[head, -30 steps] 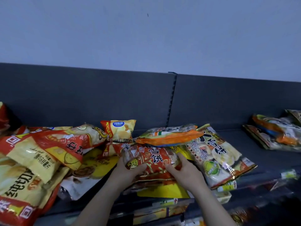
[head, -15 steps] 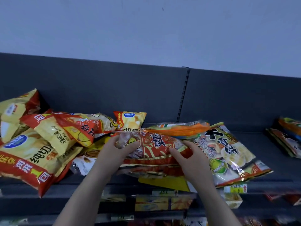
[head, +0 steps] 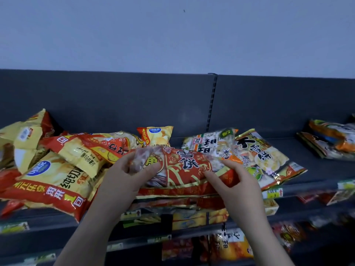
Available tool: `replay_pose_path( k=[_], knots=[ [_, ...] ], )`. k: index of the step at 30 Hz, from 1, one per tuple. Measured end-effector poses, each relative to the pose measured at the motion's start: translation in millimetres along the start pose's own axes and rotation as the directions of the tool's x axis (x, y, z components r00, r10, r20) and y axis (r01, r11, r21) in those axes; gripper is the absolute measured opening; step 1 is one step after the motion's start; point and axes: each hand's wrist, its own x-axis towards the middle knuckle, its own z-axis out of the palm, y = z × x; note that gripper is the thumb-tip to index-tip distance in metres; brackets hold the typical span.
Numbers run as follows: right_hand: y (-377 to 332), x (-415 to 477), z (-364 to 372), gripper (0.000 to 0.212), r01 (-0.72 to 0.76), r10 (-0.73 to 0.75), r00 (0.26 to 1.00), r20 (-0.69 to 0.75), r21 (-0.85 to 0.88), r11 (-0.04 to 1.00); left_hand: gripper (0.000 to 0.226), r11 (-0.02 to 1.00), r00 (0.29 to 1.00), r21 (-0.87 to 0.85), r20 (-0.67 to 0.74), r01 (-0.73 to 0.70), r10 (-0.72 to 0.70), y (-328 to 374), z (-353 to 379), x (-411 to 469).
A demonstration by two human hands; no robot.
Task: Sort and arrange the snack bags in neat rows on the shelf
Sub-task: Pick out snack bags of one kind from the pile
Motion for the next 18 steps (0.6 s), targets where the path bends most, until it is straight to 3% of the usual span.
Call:
replay_pose_path(
  k=[6,18],
  knots=[
    [-5.5,-36.4,-20.4,0.060,0.033,-0.022,0.984,-0.176,0.060,0.998,0.098,0.996,0.993,-0.032,0.081,-0.079,0.081,0.5,3.6,-10.8],
    [62.0,-60.3,-121.6,0.063,-0.171,0.151,0.875,-0.459,-0.001,0.985,0.084,0.988,0.902,-0.061,0.402,-0.144,0.156,6.7,140.4,-25.0]
  ],
)
